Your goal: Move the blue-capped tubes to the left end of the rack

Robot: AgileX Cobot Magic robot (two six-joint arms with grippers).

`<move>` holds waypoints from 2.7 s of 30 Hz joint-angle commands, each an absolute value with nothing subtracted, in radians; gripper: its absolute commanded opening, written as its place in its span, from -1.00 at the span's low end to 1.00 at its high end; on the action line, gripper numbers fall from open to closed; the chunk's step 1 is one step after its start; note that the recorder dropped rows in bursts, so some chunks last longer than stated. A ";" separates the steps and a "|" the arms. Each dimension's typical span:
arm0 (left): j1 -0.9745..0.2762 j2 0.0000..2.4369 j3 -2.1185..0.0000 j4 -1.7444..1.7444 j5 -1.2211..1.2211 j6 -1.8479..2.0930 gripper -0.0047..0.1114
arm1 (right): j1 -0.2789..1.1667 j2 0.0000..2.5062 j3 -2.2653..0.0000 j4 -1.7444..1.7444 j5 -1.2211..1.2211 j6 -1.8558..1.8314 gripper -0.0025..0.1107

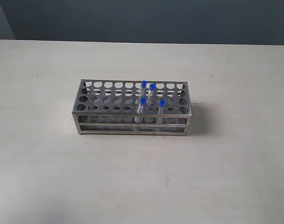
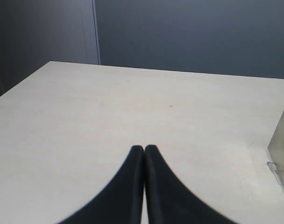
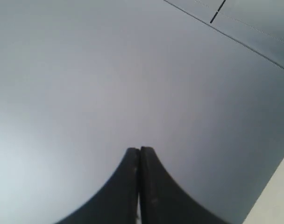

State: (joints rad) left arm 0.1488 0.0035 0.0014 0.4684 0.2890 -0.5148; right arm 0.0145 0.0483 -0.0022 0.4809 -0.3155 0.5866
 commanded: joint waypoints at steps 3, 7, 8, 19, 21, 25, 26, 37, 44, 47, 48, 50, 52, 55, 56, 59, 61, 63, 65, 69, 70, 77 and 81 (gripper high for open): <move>0.146 0.000 0.000 0.470 0.292 -0.516 -0.90 | 0.012 0.045 0.000 0.414 -0.598 0.691 -0.96; 0.146 0.000 0.000 0.470 0.292 -0.516 -0.90 | 0.012 0.116 -0.127 0.250 -0.670 0.591 -0.96; 0.146 0.000 0.000 0.470 0.292 -0.516 -0.90 | 0.012 0.154 -0.197 0.173 -0.634 0.553 -0.96; 0.146 0.000 0.000 0.470 0.292 -0.516 -0.90 | 0.019 0.777 -0.835 -0.959 -0.214 0.984 -0.96; 0.146 0.000 0.000 0.470 0.292 -0.516 -0.90 | 0.038 0.855 -0.818 -1.156 -0.267 1.111 -0.96; 0.146 0.000 0.000 0.470 0.292 -0.516 -0.90 | 0.096 1.011 -0.767 -1.447 -0.610 1.373 -0.94; 0.146 0.000 0.000 0.470 0.292 -0.516 -0.90 | 0.116 1.061 -0.762 -1.502 -0.672 1.417 -0.91; 0.146 0.000 0.000 0.468 0.292 -0.516 -0.90 | 0.320 1.454 -0.764 -1.642 -0.626 1.411 0.07; 0.146 0.000 0.000 0.468 0.292 -0.516 -0.90 | 0.381 1.525 -0.764 -1.617 -0.591 1.286 0.06; 0.146 0.000 0.000 0.468 0.292 -0.516 -0.90 | 0.408 1.529 -0.764 -1.565 -0.542 1.215 0.06; 0.146 0.000 0.000 0.468 0.292 -0.516 -0.90 | 0.416 1.529 -0.764 -1.531 -0.521 1.180 0.06; 0.146 0.000 0.000 0.468 0.292 -0.516 -0.90 | 0.425 1.529 -0.764 -1.454 -0.499 1.108 0.06; 0.146 0.000 0.000 0.468 0.292 -0.516 -0.90 | 0.439 1.531 -0.764 -1.373 -0.475 1.046 0.06; 0.146 0.000 0.000 0.468 0.292 -0.516 -0.90 | 0.457 1.541 -0.764 -1.276 -0.462 0.956 0.06; 0.146 0.000 0.000 0.468 0.292 -0.516 -0.90 | 0.463 1.548 -0.769 -1.251 -0.460 0.934 0.06; 0.146 0.000 0.000 0.468 0.292 -0.516 -0.90 | 0.484 1.589 -0.805 -1.242 -0.454 0.930 0.06; 0.146 0.000 0.000 0.468 0.292 -0.516 -0.90 | 0.493 1.621 -0.840 -1.242 -0.456 0.932 0.06; 0.146 0.000 0.000 0.468 0.292 -0.516 -0.90 | 0.500 1.649 -0.876 -1.242 -0.452 0.934 0.06; 0.146 0.000 0.000 0.468 0.292 -0.516 -0.90 | 0.501 1.672 -0.901 -1.242 -0.452 0.939 0.06; 0.146 0.000 0.000 0.468 0.292 -0.516 -0.90 | 0.501 1.697 -0.913 -1.243 -0.457 0.952 0.06; 0.146 0.000 0.000 0.468 0.292 -0.516 -0.90 | 0.501 1.703 -0.913 -1.250 -0.459 0.963 0.06; 0.146 0.000 0.000 0.472 0.292 -0.516 -0.90 | 0.509 1.754 -0.913 -1.250 -0.481 0.970 0.06; 0.146 0.000 0.000 0.472 0.292 -0.516 -0.90 | 0.531 1.776 -0.913 -1.250 -0.468 0.970 0.06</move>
State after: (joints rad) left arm 0.1488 0.0035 0.0014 0.4684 0.2890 -0.5148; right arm 0.5146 1.7648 -0.9073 -1.2469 -0.4669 0.9667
